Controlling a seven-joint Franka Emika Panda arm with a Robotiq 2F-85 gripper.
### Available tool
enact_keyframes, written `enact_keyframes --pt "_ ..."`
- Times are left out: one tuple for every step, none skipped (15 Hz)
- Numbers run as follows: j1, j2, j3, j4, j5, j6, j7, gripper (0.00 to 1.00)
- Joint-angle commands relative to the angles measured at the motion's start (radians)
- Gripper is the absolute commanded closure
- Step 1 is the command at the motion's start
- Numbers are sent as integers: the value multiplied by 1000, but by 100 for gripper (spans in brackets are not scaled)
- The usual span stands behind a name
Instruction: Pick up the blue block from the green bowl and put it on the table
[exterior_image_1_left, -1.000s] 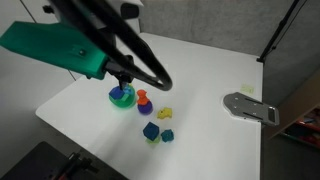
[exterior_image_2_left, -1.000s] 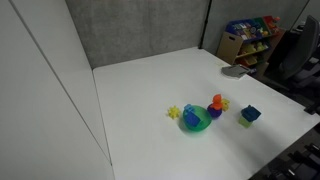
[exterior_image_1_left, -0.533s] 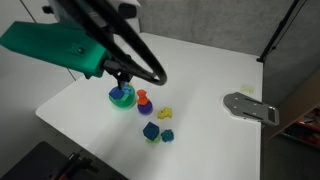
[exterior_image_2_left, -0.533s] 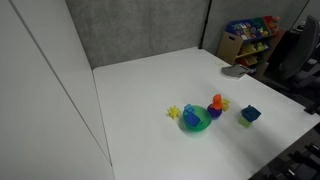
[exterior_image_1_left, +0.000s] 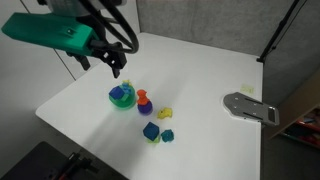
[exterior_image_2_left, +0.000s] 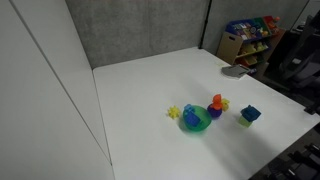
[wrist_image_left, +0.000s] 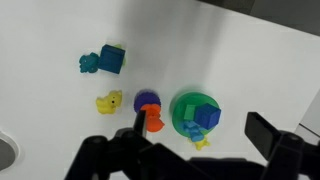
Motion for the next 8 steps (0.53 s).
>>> enact_keyframes --pt "12 58 49 40 1 50 61 0" --pt "15 74 66 42 -4 74 83 0" --pt "18 86 80 43 -8 97 99 0" --pt "22 101 95 44 -13 122 114 0" --pt "26 117 111 42 -17 152 132 0" --pt "28 137 127 42 -23 180 151 0" --pt "31 156 143 42 -31 208 172 0" --pt "35 178 158 42 -39 237 194 0"
